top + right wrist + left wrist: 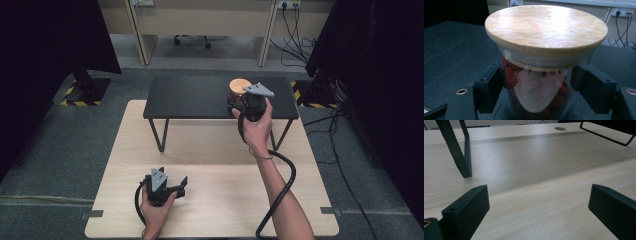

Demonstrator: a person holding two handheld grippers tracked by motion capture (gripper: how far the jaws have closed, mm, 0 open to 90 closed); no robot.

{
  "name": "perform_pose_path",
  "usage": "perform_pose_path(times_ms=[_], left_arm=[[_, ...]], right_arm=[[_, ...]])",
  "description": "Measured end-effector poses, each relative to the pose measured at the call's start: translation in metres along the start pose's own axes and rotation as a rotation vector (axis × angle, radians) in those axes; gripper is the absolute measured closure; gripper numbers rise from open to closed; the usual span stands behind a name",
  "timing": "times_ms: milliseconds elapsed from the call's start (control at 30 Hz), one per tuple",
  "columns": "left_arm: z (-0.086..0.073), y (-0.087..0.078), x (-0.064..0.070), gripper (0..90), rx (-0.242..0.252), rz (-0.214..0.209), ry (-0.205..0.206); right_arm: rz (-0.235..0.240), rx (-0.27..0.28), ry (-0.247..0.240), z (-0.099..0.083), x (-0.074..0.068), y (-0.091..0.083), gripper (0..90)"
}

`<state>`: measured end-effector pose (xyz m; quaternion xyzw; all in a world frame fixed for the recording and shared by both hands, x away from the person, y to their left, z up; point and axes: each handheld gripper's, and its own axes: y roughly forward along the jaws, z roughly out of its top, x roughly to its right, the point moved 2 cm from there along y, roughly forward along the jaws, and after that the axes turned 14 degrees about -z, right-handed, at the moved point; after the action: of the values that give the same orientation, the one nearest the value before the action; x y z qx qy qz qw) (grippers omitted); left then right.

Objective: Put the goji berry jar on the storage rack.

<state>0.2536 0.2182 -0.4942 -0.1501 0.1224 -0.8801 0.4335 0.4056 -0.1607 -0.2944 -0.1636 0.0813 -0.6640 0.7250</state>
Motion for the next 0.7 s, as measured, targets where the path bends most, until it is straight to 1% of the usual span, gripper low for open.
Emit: perform_pose_path(times_ms=[433, 533, 567, 633, 700], left_arm=[[0.0000, 0.0002, -0.0001, 2.7, 0.000, -0.001, 0.000], [0.0000, 0.0002, -0.0003, 2.6, 0.000, -0.002, 0.000], [0.0001, 0.0002, -0.0003, 2.6, 0.000, -0.002, 0.000], [0.0001, 0.0004, -0.0004, 2.7, 0.000, -0.002, 0.000], [0.0003, 0.0006, -0.0004, 2.7, -0.001, -0.002, 0.001]], right_arm=[[-0.002, 0.009, 0.008, -0.0016, -0.0011, 0.0029, 25.7], [0.000, 0.018, 0.012, -0.0037, -0.0007, 0.0038, 25.5], [0.000, 0.022, 0.012, -0.0046, -0.0005, 0.0039, 24.7], [-0.007, 0.036, 0.021, -0.0070, -0.0005, 0.0025, 14.0], [0.006, 0.041, 0.031, -0.0078, 0.0020, -0.0002, 11.3]])
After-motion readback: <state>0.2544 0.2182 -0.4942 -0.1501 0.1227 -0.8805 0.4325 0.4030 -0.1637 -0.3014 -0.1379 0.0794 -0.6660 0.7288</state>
